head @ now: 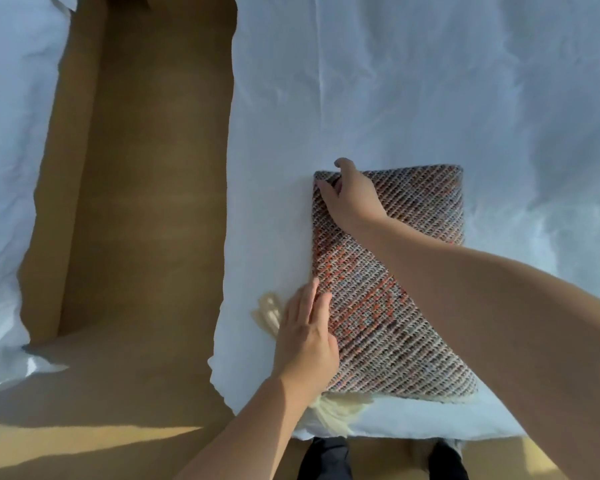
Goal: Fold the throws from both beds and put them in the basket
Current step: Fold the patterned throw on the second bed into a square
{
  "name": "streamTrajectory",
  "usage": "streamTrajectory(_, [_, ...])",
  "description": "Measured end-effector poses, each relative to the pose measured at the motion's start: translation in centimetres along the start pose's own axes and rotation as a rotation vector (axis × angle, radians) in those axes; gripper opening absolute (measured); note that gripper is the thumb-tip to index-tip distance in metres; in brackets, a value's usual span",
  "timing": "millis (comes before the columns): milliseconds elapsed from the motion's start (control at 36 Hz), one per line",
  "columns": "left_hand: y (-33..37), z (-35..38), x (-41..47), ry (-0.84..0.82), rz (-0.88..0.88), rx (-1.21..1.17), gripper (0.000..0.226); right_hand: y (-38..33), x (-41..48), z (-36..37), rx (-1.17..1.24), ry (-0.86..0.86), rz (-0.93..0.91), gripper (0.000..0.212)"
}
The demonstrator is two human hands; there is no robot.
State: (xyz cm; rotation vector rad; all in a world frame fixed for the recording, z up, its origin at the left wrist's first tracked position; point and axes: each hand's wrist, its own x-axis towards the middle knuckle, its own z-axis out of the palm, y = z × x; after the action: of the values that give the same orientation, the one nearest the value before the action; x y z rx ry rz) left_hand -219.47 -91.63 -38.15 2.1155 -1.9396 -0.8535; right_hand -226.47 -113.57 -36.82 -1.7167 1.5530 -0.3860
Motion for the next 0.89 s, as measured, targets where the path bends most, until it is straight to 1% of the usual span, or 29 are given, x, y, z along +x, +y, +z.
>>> streamTrajectory(56, [0.2, 0.6, 1.8, -0.003, 0.05, 0.081, 0.058, 1.4, -1.1, -0.3, -0.209, 0.072, -0.222, 0.047])
streamTrajectory(83, [0.3, 0.8, 2.9, -0.004, 0.084, 0.111, 0.058, 2.3, -1.4, -0.5, -0.34, 0.081, -0.316, 0.048])
streamTrajectory(111, [0.5, 0.7, 3.8, 0.003, 0.107, 0.15, 0.058, 3.2, -1.5, -0.5, -0.451, 0.045, -0.373, 0.052])
streamTrajectory(167, [1.2, 0.7, 5.3, -0.035, 0.116, 0.189, 0.062, 5.5, -1.7, -1.2, -0.612, -0.079, -0.359, 0.062])
streamTrajectory(194, [1.2, 0.6, 5.8, -0.035, 0.101, 0.187, 0.064, 6.6, -1.8, -1.5, -0.667, -0.11, -0.344, 0.066])
streamTrajectory(250, [0.8, 0.9, 7.2, -0.013, 0.09, 0.188, 0.066, 8.8, -1.8, -2.7, -0.727, -0.098, -0.309, 0.071])
streamTrajectory(306, [0.0, 1.2, 9.0, -0.006, 0.128, 0.228, 0.065, 10.5, -1.7, -4.0, -0.756, -0.088, -0.25, 0.075])
streamTrajectory(333, [-0.3, 1.2, 10.1, -0.028, 0.12, 0.248, 0.065, 11.1, -1.5, -4.7, -0.773, -0.077, -0.214, 0.076])
streamTrajectory(389, [-0.2, 0.9, 12.0, -0.065, 0.129, 0.286, 0.072, 12.2, -0.8, -5.9, -0.793, -0.056, -0.124, 0.079])
streamTrajectory(472, [0.9, 0.5, 13.7, -0.022, 0.144, 0.282, 0.082, 13.0, -0.2, -7.4, -0.776, -0.046, 0.023, 0.083])
streamTrajectory(528, [1.5, 0.4, 14.0, 0.013, 0.085, 0.302, 0.08, 12.8, -1.0, -7.5, -0.758, -0.037, 0.066, 0.083])
streamTrajectory(583, [1.8, 0.6, 13.7, 0.026, 0.034, 0.294, 0.073, 12.4, -3.2, -6.7, -0.732, -0.015, 0.07, 0.083])
streamTrajectory(639, [2.1, 0.6, 13.0, 0.023, 0.019, 0.29, 0.071, 12.3, -6.7, -5.3, -0.69, -0.01, 0.061, 0.083])
streamTrajectory(750, [2.0, 0.7, 12.0, 0.003, -0.007, 0.242, 0.071, 13.4, -14.7, -2.8, -0.64, -0.029, 0.061, 0.083])
streamTrajectory(889, [2.0, 1.3, 9.2, -0.009, -0.113, 0.093, 0.077, 14.4, -21.7, -0.3, -0.619, -0.056, 0.154, 0.085])
